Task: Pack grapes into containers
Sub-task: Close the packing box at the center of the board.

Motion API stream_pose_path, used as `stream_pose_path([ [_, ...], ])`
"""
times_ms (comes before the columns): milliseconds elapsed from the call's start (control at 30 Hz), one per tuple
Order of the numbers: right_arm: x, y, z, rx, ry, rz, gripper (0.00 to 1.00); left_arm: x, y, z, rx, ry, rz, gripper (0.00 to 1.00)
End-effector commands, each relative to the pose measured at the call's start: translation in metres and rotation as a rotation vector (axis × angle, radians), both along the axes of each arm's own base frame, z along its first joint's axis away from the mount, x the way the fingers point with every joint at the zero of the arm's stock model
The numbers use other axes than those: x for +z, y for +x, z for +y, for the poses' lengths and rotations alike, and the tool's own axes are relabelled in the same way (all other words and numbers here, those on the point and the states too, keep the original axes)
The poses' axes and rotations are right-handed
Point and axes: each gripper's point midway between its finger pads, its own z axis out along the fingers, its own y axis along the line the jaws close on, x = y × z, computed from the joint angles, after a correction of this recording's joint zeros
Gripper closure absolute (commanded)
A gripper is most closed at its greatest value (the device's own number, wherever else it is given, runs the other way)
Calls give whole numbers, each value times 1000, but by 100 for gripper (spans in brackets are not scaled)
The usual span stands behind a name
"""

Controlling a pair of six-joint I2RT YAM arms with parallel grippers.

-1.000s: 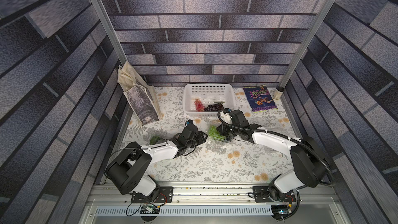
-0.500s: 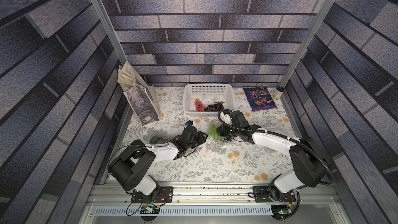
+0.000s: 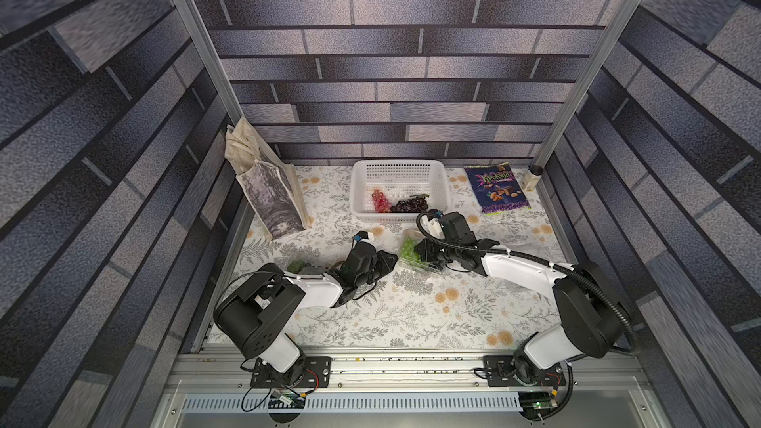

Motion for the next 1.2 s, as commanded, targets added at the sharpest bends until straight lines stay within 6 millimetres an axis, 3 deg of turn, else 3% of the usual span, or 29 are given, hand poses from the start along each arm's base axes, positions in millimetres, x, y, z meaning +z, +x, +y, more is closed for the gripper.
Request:
stream_pose_path([
  [0, -6, -4, 3, 6, 3, 16, 100, -18, -8, 3, -1, 13, 51, 81],
  [1167, -9, -5, 1, 2, -6, 18, 100, -29, -12, 0, -2, 0, 85, 89],
])
